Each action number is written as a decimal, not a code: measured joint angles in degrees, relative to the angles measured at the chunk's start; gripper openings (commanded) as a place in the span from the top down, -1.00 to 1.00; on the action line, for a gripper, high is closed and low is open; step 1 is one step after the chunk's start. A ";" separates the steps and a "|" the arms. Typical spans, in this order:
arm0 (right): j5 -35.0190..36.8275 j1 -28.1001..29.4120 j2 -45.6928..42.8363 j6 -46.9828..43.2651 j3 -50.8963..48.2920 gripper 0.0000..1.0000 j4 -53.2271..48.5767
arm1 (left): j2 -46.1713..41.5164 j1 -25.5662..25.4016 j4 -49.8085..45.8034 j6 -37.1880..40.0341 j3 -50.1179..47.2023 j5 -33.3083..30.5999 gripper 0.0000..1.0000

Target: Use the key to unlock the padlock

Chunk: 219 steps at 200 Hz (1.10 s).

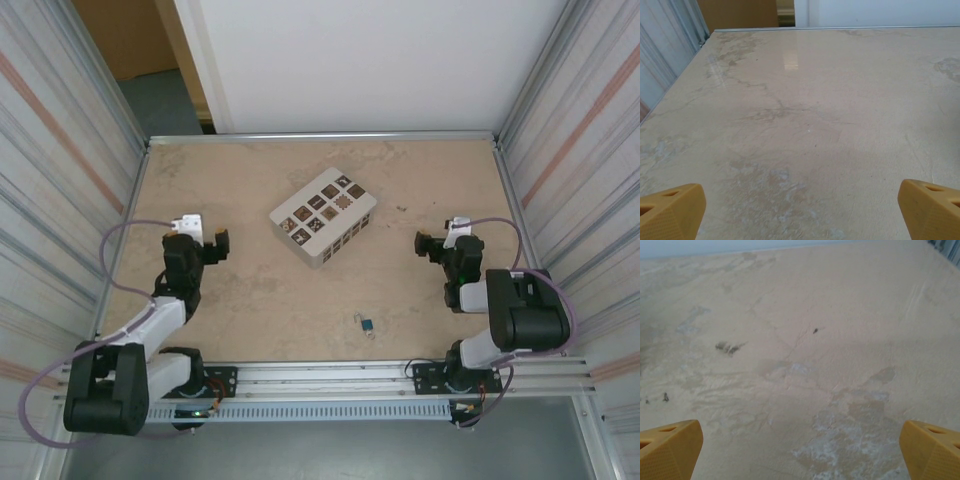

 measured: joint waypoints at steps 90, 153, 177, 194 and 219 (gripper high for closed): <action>-4.44 -3.43 1.20 0.26 8.72 -0.98 -7.26 | 8.31 0.09 13.27 3.08 -1.55 3.13 -0.97; -4.59 -3.37 1.31 0.26 8.72 -0.98 -9.09 | 15.85 0.83 21.35 3.52 -1.70 5.05 -0.97; -4.59 -3.37 1.31 0.26 8.72 -0.98 -9.20 | 18.80 0.83 23.61 3.52 -1.70 5.57 -0.97; -4.59 -3.37 1.31 0.26 8.72 -0.98 -9.27 | 20.81 0.85 25.57 3.52 -1.73 5.90 -0.97; -4.59 -3.37 1.31 0.26 8.72 -0.98 -9.40 | 22.97 0.98 26.29 3.50 -1.46 5.99 -0.98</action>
